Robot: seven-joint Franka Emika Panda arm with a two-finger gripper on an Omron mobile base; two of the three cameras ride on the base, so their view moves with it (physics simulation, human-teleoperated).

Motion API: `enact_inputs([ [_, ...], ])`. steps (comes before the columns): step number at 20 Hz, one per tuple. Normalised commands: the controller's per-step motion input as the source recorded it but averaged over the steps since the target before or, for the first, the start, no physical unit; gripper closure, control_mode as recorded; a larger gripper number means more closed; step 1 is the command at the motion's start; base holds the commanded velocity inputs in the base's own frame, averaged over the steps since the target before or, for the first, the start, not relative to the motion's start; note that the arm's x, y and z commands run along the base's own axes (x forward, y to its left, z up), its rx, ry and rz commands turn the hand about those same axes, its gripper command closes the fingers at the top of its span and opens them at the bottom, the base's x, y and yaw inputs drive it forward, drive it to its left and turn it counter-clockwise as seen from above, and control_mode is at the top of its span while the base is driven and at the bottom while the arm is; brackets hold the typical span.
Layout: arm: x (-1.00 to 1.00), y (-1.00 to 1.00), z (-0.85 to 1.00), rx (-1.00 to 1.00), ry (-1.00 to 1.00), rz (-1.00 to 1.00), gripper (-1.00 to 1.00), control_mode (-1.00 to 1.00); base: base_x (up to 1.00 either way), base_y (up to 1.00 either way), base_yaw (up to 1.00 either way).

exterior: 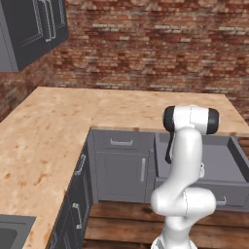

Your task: Restock the sink supplies by placing the sponge and soap dispenser on the counter and next to the sink. Make sure the soap dispenser is upright.

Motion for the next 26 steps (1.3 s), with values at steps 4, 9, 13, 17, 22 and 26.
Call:
enact_inputs([
  [4,0.00,0.00,-0.07,-0.01,0.00,0.00,1.00,-1.00,0.00,0.00,0.00],
  [9,0.00,0.00,0.00,0.00,0.00,0.00,1.00,-1.00,0.00,0.00,0.00],
  [13,0.00,0.00,0.00,0.00,0.00,0.00,1.00,-1.00,0.00,0.00,0.00],
  [17,0.00,0.00,0.00,0.00,0.00,0.00,1.00,-1.00,0.00,0.00,0.00],
  [22,0.00,0.00,0.00,0.00,0.00,0.00,1.00,-1.00,0.00,0.00,0.00],
  [26,0.00,0.00,0.00,0.00,0.00,0.00,1.00,-1.00,0.00,0.00,0.00],
])
